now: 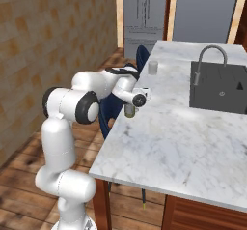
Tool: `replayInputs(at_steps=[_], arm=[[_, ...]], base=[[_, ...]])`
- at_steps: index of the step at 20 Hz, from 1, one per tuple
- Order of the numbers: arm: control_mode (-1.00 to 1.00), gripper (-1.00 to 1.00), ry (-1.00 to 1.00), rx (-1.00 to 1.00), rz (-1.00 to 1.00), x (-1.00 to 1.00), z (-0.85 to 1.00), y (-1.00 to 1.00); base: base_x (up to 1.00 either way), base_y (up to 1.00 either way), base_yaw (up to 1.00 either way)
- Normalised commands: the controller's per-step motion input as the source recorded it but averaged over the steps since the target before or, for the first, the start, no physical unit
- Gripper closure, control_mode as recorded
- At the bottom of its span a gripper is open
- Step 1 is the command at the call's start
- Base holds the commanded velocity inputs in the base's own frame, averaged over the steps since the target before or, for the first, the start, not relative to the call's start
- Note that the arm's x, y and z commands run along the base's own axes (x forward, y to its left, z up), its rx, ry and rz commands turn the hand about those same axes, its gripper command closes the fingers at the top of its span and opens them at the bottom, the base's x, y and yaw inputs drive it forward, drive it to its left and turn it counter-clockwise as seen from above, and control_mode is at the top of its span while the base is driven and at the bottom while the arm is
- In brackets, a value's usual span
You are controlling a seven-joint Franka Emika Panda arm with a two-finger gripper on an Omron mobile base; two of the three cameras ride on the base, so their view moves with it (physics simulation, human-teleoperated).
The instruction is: There is a wine glass and glass cup on the dining counter. Place the wine bottle next to the wine glass and the juice bottle next to the glass cup.
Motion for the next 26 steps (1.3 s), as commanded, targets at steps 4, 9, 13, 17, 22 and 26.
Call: replayInputs(at_steps=[4, 9, 13, 17, 22, 26], arm=[[-1.0, -1.0, 0.03, 0.02, -0.09, 0.0, -0.06, 0.07], [-1.0, -1.0, 0.07, 0.02, -0.08, 0.0, -0.02, 0.02], [-1.0, -1.0, 0.05, 0.01, -0.05, 0.0, -0.02, 0.01], [-1.0, -1.0, 0.02, 0.0, -0.03, 0.0, 0.0, 0.0], [-1.0, -1.0, 0.0, 0.0, -0.05, -0.07, 0.0, -0.03], [-1.0, -1.0, 0.0, 0.0, -0.08, -0.12, 0.0, -0.07]], base=[[0.0, 0.0, 0.0], [0.0, 0.0, 0.0], [0.0, 0.0, 0.0], [0.0, 0.0, 0.0], [0.0, 0.0, 0.0], [0.0, 0.0, 0.0]])
